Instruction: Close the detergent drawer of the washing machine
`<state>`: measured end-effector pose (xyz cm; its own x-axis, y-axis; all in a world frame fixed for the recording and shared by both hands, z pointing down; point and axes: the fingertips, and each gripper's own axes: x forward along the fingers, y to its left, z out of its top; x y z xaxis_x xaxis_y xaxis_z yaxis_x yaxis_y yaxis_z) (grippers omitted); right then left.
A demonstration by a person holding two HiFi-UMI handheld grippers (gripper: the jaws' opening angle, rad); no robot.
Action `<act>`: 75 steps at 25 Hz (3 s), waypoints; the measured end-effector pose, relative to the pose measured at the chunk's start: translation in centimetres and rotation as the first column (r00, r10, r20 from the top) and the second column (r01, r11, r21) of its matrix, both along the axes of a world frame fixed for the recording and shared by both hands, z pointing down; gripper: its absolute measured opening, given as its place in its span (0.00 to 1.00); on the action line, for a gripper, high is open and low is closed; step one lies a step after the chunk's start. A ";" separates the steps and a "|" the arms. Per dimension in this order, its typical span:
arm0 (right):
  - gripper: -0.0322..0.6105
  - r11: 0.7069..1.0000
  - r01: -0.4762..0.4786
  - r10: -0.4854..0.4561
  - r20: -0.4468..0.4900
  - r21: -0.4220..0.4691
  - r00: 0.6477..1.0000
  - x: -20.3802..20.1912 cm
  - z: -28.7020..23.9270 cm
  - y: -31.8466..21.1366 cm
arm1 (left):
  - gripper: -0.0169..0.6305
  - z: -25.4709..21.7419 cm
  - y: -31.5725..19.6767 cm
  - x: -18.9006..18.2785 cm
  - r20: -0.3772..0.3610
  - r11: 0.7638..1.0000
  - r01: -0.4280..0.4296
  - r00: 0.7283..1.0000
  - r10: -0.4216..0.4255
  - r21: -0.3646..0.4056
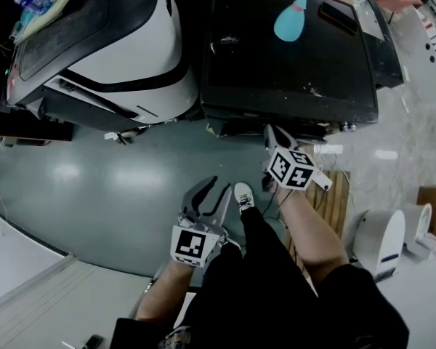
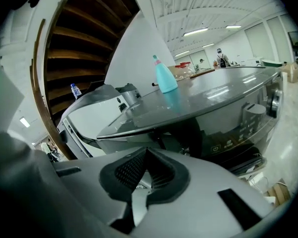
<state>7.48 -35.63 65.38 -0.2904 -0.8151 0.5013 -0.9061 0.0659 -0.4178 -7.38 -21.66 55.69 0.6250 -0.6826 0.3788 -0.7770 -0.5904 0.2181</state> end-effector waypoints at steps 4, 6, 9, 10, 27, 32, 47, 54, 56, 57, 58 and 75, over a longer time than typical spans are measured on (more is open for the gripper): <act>0.05 0.994 0.070 -0.071 0.012 0.081 0.997 -1.7 -3.0 1.4 | 0.04 -1.1 1.2 -1.2 0.013 0.999 0.026 1.000 -0.026 0.024; 0.05 0.986 0.108 -0.110 0.010 0.125 0.994 -2.9 -4.7 2.6 | 0.03 -1.8 2.2 -1.7 0.021 0.999 0.030 0.999 -0.031 0.039; 0.05 0.967 0.171 -0.174 0.001 0.187 0.985 -4.8 -7.2 4.8 | 0.03 -3.0 3.7 -2.7 0.021 0.997 0.042 0.999 -0.044 0.062; 0.05 0.959 0.191 -0.194 -0.006 0.207 0.981 -5.4 -8.0 5.6 | 0.03 -3.4 4.3 -3.2 0.019 0.996 0.047 0.999 -0.049 0.069; 0.05 0.807 0.411 -0.399 -0.122 0.424 0.909 -16.1 -20.5 22.8 | 0.03 -10.5 16.2 -12.0 -0.047 0.967 0.128 0.992 -0.120 0.219; 0.05 0.778 0.454 -0.422 -0.173 0.435 0.890 -17.5 -22.0 27.8 | 0.03 -10.8 19.3 -13.0 -0.068 0.971 0.129 0.991 -0.117 0.200; 0.05 0.760 0.479 -0.424 -0.225 0.438 0.877 -11.5 -23.7 35.3 | 0.03 -11.1 24.9 -5.8 -0.083 0.978 0.075 0.995 -0.060 0.193; 0.05 0.745 0.472 -0.419 -0.219 0.471 0.881 -4.4 -24.8 37.9 | 0.03 -11.4 27.7 1.8 -0.057 0.979 0.065 0.997 -0.055 0.195; 0.05 0.742 0.473 -0.424 -0.215 0.475 0.880 -2.3 -25.2 38.8 | 0.03 -11.9 28.7 4.1 -0.066 0.979 0.072 0.996 -0.060 0.193; 0.05 0.742 0.473 -0.426 -0.211 0.475 0.880 -1.3 -25.5 39.3 | 0.03 -12.2 29.2 5.2 -0.072 0.978 0.075 0.995 -0.062 0.193; 0.05 0.743 0.471 -0.426 -0.206 0.476 0.881 -0.2 -25.7 39.7 | 0.03 -12.4 29.6 6.3 -0.075 0.978 0.077 0.995 -0.064 0.194; 0.05 0.671 0.526 -0.496 -0.210 0.523 0.842 6.3 -27.6 44.3 | 0.03 -14.8 33.4 13.1 -0.053 0.952 0.156 0.988 -0.147 0.265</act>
<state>13.74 8.71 37.76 -0.7326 -0.6789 0.0491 -0.6791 0.7241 -0.1204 5.76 11.75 40.85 0.5150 -0.8439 0.1507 -0.8572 -0.5062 0.0947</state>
